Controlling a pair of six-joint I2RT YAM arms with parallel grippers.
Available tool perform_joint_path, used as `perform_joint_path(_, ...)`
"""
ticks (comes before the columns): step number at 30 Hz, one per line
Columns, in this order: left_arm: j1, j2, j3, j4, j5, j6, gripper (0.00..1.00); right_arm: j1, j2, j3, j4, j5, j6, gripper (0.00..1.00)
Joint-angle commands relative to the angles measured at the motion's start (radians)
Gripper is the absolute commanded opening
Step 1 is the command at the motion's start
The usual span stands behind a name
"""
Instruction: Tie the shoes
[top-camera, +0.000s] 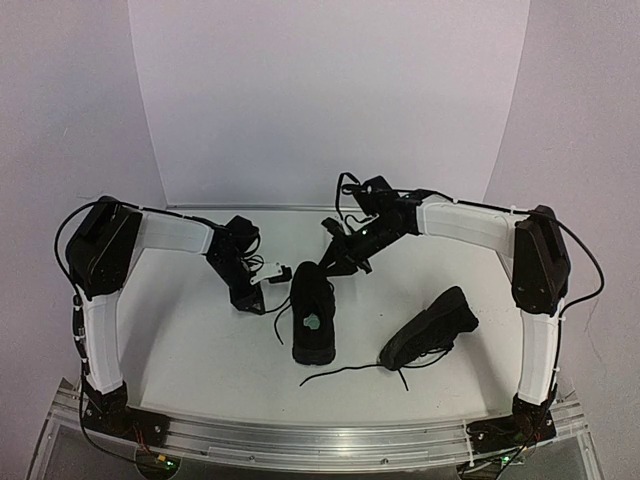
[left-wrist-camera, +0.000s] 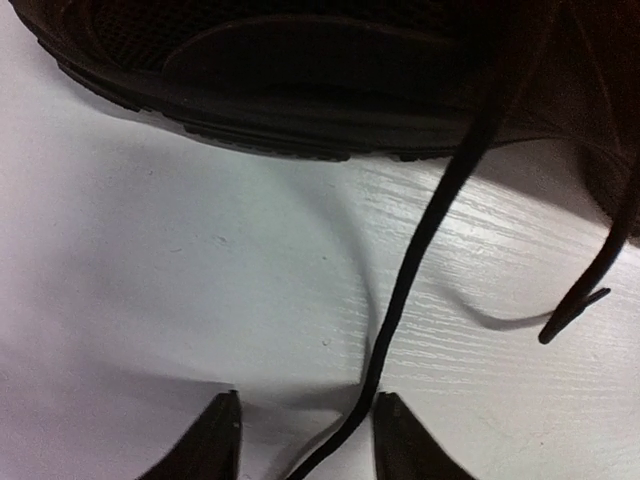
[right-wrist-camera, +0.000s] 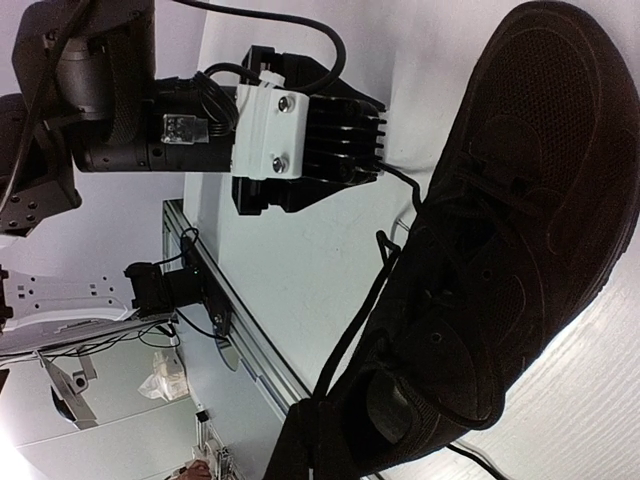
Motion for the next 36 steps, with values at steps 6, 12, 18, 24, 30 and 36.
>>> perform_joint_path(6,-0.038,-0.005,0.022,-0.083,-0.065,0.009,0.02,0.011,0.008,0.019,0.015,0.037,-0.003,0.00)
perform_joint_path(12,-0.039,-0.223,-0.013,-0.040,-0.025,-0.175,0.00,0.011,-0.018,-0.009,0.015,0.057,-0.022,0.00)
perform_joint_path(18,-0.075,-0.502,-0.073,-0.067,-0.118,-0.445,0.00,0.010,-0.029,-0.030,0.017,0.094,-0.024,0.00)
perform_joint_path(24,-0.145,-0.703,-0.140,-0.207,-0.273,-0.696,0.00,0.010,-0.059,-0.052,0.019,0.126,-0.031,0.00)
perform_joint_path(30,-0.204,-0.817,-0.204,-0.368,-0.377,-0.907,0.00,0.011,-0.077,-0.068,0.022,0.141,-0.036,0.00)
perform_joint_path(36,-0.265,-0.845,-0.181,-0.465,-0.394,-1.010,0.00,0.011,-0.071,-0.061,0.021,0.145,-0.036,0.00)
